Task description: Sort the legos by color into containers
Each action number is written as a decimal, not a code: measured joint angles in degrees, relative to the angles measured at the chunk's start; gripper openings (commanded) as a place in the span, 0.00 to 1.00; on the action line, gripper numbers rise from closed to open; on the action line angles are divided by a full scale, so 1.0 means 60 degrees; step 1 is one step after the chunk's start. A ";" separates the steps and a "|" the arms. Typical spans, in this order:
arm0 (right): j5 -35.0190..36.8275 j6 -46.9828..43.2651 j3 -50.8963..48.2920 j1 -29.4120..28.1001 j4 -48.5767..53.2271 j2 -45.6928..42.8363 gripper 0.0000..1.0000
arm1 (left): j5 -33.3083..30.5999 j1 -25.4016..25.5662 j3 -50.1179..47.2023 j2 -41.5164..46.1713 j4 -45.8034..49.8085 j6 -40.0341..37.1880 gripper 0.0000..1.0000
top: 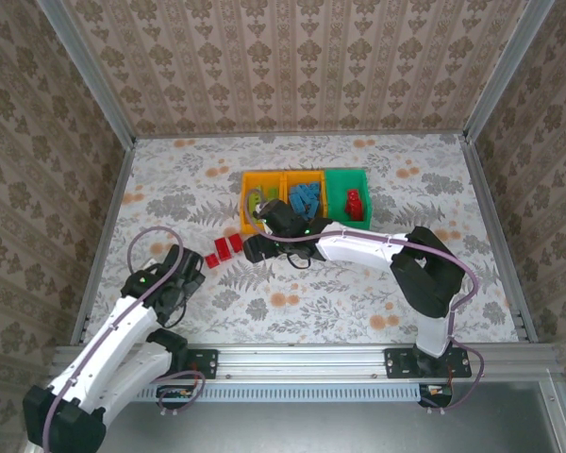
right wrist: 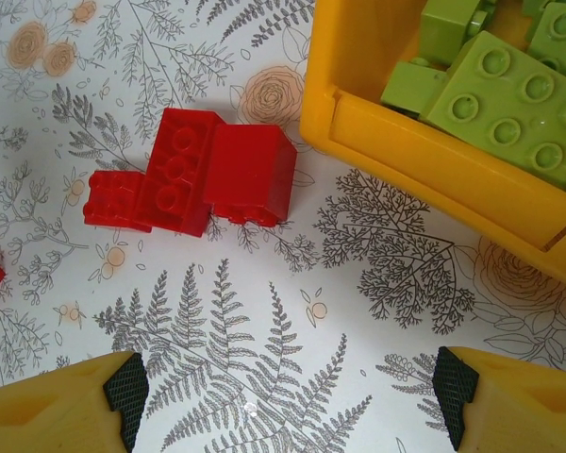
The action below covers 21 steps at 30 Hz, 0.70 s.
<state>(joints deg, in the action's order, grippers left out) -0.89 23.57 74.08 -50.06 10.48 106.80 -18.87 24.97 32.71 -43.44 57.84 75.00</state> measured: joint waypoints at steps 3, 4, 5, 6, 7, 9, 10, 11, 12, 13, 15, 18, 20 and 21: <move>-0.0029 0.0000 0.0000 0.0004 0.0000 0.0058 0.83 | 0.0368 -0.0783 -0.0430 -0.0102 -0.0364 0.0051 1.00; -0.0044 0.0000 0.0000 0.0004 -0.0004 0.0080 0.83 | 0.0543 -0.1071 -0.0641 -0.0138 -0.0546 0.0076 1.00; -0.0069 0.0000 0.0000 0.0004 0.0000 0.0109 0.83 | 0.0725 -0.1315 -0.0863 -0.0146 -0.0743 0.0087 1.00; -0.0084 0.0007 0.0000 0.0004 -0.0004 0.0138 0.83 | 0.0871 -0.1486 -0.1035 -0.0142 -0.0885 0.0124 1.00; -0.0113 0.0029 0.0000 0.0004 0.0000 0.0160 0.83 | 0.1027 -0.1657 -0.1202 -0.0142 -0.1027 0.0164 1.00; -0.0149 0.0047 0.0000 0.0004 -0.0004 0.0182 0.83 | 0.1253 -0.1923 -0.1337 -0.0146 -0.1253 0.0219 1.00; -0.0153 0.0069 0.0000 0.0004 -0.0004 0.0186 0.83 | 0.1362 -0.2062 -0.1341 -0.0189 -0.1377 0.0219 0.99; -0.0164 0.0073 0.0000 0.0004 -0.0007 0.0197 0.83 | 0.1450 -0.2211 -0.1341 -0.0244 -0.1537 0.0219 0.99; -0.0171 0.0073 0.0000 0.0004 -0.0007 0.0211 0.84 | 0.1508 -0.2331 -0.1341 -0.0321 -0.1668 0.0215 0.99; -0.0175 0.0076 0.0000 0.0004 -0.0007 0.0229 0.84 | 0.1599 -0.2477 -0.1337 -0.0444 -0.1803 0.0197 0.98; -0.0175 0.0102 0.0000 0.0004 -0.0007 0.0266 0.84 | 0.1821 -0.2776 -0.1330 -0.0769 -0.2087 0.0109 0.97; -0.0175 0.0106 -0.0007 0.0004 -0.0007 0.0284 0.84 | 0.2186 -0.3231 -0.1330 -0.1333 -0.2554 -0.0047 0.92; -0.0175 0.0106 -0.0015 0.0007 -0.0007 0.0284 0.84 | 0.2404 -0.3486 -0.1330 -0.1625 -0.2834 -0.0197 0.88; -0.0171 0.0106 -0.0040 0.0015 -0.0011 0.0284 0.84 | 0.2492 -0.3592 -0.1330 -0.1719 -0.2936 -0.0262 0.87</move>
<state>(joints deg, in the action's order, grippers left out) -1.91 24.21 73.84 -49.98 10.41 108.51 -3.92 3.42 24.73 -53.76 40.23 73.43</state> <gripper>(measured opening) 0.838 0.893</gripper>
